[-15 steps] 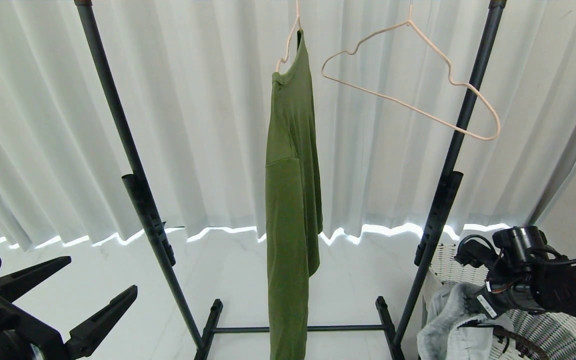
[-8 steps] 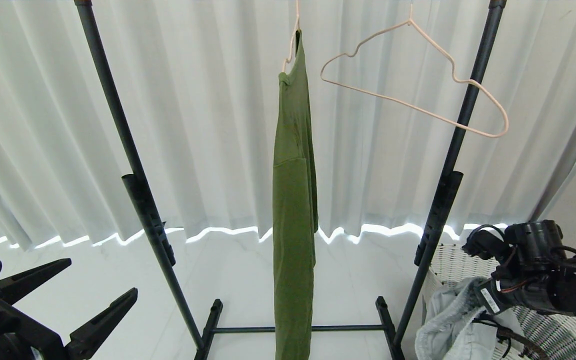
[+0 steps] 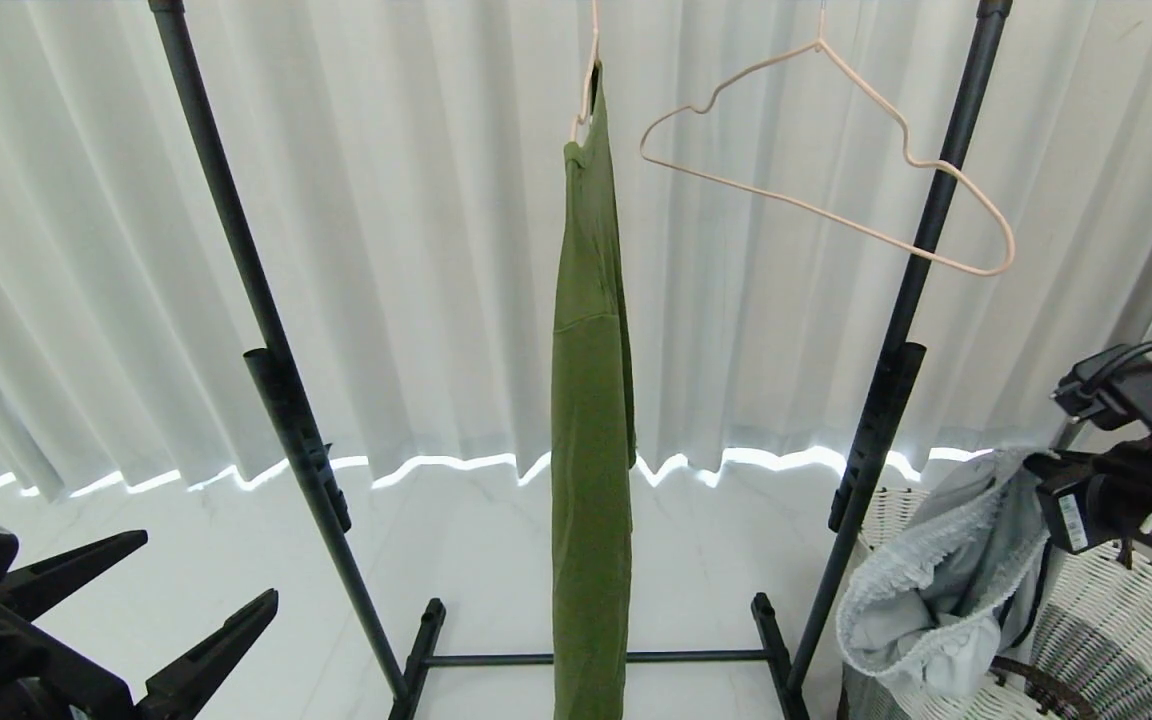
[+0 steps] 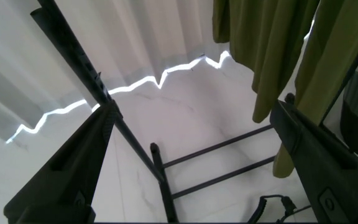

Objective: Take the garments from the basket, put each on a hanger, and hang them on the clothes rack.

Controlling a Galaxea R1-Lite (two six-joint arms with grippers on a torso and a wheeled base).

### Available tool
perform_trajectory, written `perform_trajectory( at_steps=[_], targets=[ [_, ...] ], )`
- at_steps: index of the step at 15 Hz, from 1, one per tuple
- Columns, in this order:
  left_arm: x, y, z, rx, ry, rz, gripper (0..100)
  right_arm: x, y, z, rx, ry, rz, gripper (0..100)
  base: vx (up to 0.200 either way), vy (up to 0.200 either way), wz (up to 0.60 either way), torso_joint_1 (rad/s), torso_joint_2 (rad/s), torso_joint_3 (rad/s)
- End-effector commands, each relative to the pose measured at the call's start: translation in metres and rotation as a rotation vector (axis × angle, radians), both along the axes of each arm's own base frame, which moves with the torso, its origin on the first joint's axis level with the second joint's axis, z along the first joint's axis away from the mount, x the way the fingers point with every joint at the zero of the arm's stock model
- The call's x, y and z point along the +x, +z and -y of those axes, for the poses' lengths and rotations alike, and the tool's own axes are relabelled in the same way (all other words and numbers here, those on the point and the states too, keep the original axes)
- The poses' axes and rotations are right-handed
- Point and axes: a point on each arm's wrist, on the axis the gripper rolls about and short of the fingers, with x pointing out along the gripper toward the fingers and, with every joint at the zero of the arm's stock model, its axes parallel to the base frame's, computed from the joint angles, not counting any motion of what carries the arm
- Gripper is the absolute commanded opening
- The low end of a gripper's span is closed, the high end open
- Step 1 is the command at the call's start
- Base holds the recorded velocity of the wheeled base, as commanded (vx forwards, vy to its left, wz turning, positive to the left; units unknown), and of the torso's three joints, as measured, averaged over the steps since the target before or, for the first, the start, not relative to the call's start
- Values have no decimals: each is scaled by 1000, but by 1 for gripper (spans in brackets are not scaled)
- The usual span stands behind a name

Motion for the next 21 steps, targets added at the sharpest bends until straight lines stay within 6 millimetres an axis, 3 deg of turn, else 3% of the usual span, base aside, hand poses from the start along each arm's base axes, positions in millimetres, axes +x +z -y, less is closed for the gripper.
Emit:
perform_trajectory(
  at_steps=[1,14,17,21],
  targets=[
    [-1,0,0,0,0,3,100,-19,22,4,26,18,107,0,-200,0,0,7,7,-2],
    [-2,2,2,-9,-38,15,100,-16,19,1,34,83,88,0,-185,0,0,3,3,0],
    [0,9,19,-33,-261,9,100,-8,15,-7,103,280,57,0,0,0,0,0,0,0],
    [-4,10,20,-43,-283,24,100,-6,35,-24,190,469,97,0,0,0,0,0,0,0]
  ],
)
